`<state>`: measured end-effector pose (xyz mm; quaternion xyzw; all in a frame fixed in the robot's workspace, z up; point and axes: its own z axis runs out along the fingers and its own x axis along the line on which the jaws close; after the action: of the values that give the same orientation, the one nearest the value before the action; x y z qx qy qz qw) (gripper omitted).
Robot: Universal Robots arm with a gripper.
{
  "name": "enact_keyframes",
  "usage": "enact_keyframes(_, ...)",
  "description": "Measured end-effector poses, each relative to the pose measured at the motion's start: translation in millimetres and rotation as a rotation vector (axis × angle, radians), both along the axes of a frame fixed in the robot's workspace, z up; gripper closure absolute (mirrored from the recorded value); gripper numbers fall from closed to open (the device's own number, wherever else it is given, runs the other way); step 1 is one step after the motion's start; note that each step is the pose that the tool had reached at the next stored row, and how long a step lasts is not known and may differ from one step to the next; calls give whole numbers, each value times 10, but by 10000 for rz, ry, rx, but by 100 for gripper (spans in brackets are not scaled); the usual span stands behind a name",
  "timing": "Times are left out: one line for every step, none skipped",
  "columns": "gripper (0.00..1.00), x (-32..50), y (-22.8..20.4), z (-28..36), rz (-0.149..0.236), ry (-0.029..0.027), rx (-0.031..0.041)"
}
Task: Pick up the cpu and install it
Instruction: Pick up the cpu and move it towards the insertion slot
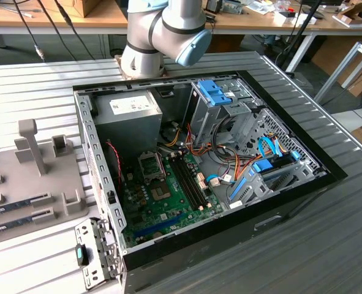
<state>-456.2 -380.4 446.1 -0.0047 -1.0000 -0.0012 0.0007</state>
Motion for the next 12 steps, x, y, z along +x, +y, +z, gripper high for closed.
enact_keyframes(53, 3, -3, -1, 0, 0, 0)
enact_keyframes(53, 6, -6, -2, 0, -1, 1)
enact_keyframes(53, 9, -9, -3, 0, -1, 1)
enact_keyframes(53, 12, -12, -3, -1, 0, 0)
enact_keyframes(53, 17, -17, -4, 0, 0, 0)
enact_keyframes(53, 24, -23, -6, -1, -1, 1)
enact_keyframes(53, 28, -25, -7, 0, -1, 1)
enact_keyframes(53, 32, -27, -7, 0, 0, 1)
enact_keyframes(53, 38, -31, -8, 0, 0, 1)
enact_keyframes(53, 43, -33, -9, 0, 0, 0)
enact_keyframes(53, 48, -35, -9, 0, 0, 0)
enact_keyframes(53, 56, -36, -10, 0, 1, 0)
